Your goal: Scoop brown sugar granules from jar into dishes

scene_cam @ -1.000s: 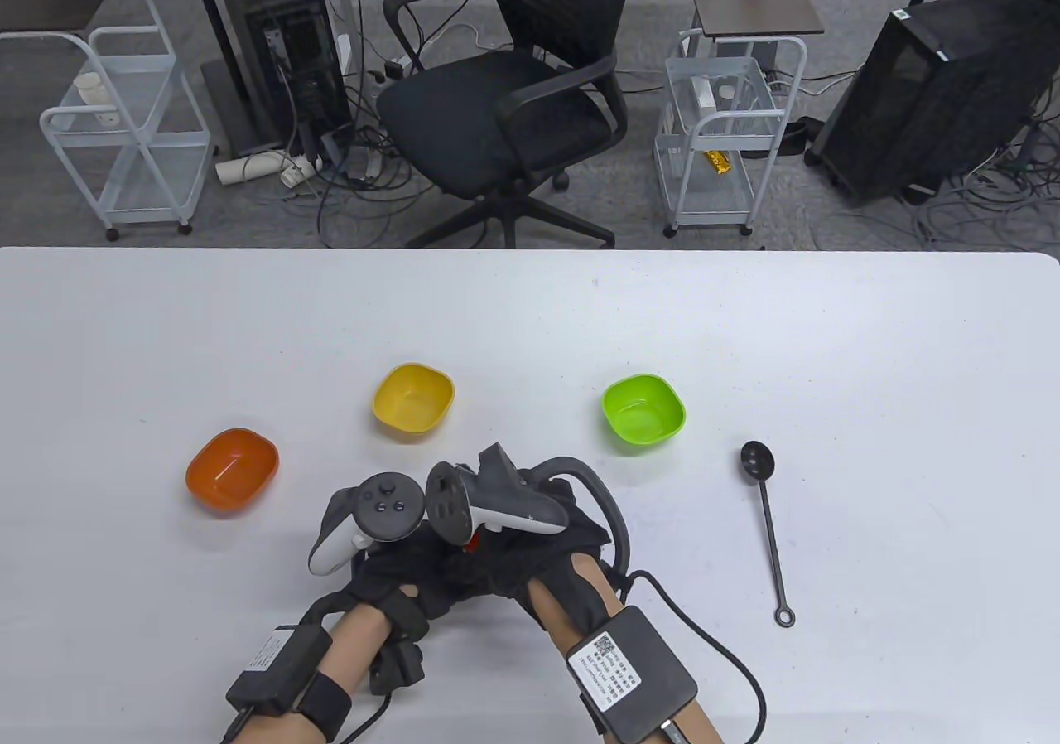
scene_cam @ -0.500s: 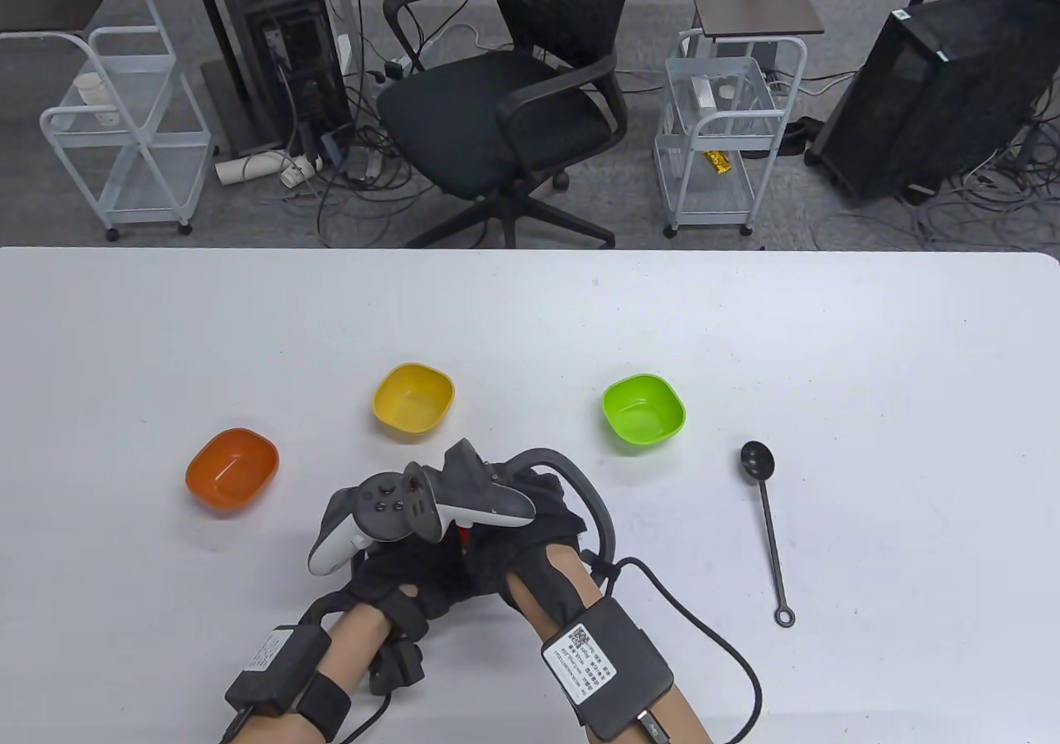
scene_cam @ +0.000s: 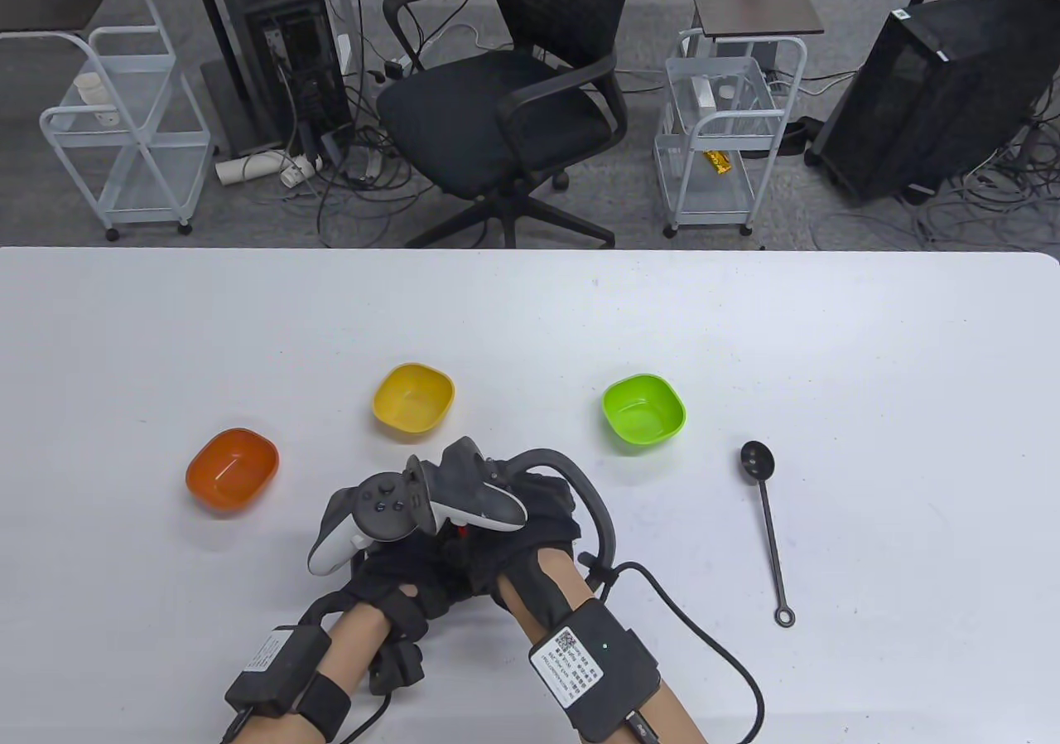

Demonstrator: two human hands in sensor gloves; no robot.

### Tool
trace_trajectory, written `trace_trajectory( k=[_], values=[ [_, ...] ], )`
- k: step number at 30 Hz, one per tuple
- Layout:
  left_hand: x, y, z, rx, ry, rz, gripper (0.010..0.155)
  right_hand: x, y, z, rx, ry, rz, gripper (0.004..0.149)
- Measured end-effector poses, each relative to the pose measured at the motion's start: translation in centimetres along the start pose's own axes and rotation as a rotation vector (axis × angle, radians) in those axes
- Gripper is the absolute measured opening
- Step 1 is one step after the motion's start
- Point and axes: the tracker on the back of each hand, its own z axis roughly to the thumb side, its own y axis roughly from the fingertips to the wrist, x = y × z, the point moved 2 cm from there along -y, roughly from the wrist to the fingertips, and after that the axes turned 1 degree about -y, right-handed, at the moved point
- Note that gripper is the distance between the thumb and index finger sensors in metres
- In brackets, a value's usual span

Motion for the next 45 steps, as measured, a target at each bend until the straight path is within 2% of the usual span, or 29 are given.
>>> trace_trajectory(
  k=[6,11,15,17,19,22,25,29,31,37,39,41,45],
  values=[
    [0.01,0.01,0.01,0.001,-0.001,0.001,0.114,0.07,-0.09,0.34,-0.134,0.016,0.086,0.084],
    [0.02,0.02,0.02,0.002,-0.002,0.002,0.114,0.13,-0.02,0.68,-0.191,0.038,0.104,0.083],
    [0.02,0.04,0.03,0.003,-0.002,0.003,0.114,0.07,0.10,0.33,-0.156,0.056,0.100,0.083],
    [0.03,0.03,0.03,0.003,-0.003,0.004,0.114,0.05,0.26,-0.10,-0.097,-0.006,0.092,0.094],
    [0.03,0.03,0.03,0.003,-0.003,0.004,0.114,-0.11,0.35,-0.20,-0.030,-0.013,0.030,0.098],
    [0.03,0.03,0.03,0.003,-0.003,0.004,0.114,-0.09,0.08,0.06,0.014,0.086,0.012,0.091],
    [0.08,0.02,0.01,0.004,-0.007,0.003,0.114,-0.11,-0.05,0.28,-0.017,0.046,0.023,0.087],
    [0.09,0.02,0.02,0.004,-0.010,0.002,0.114,-0.08,-0.01,0.59,-0.159,0.072,0.078,0.084],
    [0.09,0.02,0.03,0.005,-0.011,0.002,0.114,0.22,-0.08,0.65,-0.179,0.065,0.087,0.084],
    [0.06,0.03,0.01,0.005,-0.009,0.001,0.114,0.21,-0.04,0.51,-0.160,0.059,0.104,0.084],
    [0.06,0.02,0.02,0.006,-0.010,0.001,0.114,0.22,0.07,0.17,-0.137,0.027,0.095,0.090],
    [0.06,0.02,0.01,0.006,-0.009,0.001,0.114,0.30,0.10,-0.04,-0.081,-0.021,0.042,0.096],
    [0.06,0.02,0.01,0.007,-0.009,0.001,0.114,0.46,-0.05,-0.14,-0.012,0.060,0.015,0.093]
  ],
)
